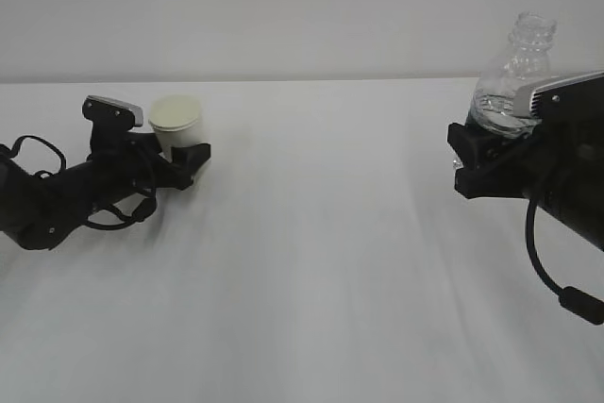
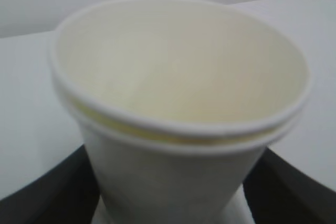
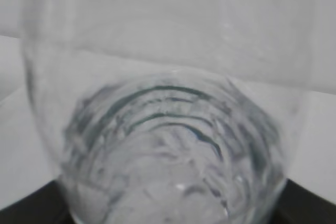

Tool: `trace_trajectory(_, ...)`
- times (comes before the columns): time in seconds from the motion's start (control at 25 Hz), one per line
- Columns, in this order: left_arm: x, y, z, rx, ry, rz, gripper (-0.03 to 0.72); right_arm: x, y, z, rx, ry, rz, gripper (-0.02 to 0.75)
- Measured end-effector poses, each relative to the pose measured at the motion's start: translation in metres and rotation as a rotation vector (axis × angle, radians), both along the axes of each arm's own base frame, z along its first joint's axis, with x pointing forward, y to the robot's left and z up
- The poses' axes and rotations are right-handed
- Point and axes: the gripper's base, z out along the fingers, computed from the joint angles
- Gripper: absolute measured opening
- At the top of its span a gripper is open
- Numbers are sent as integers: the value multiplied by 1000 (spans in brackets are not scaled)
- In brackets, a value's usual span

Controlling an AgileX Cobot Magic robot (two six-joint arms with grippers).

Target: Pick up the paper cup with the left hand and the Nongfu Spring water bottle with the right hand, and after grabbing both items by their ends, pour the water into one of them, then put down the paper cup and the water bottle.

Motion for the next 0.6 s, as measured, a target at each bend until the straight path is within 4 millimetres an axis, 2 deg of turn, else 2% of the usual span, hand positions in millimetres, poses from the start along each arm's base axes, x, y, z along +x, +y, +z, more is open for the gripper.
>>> trace_trajectory(0.4, 12, -4, 4, -7, -35, -2, 585, -2, 0, -3, -9, 20, 4, 447)
trace_trajectory(0.6, 11, -4, 4, -13, -32, -2, 525, -2, 0, -3, -11, 26, 6, 447)
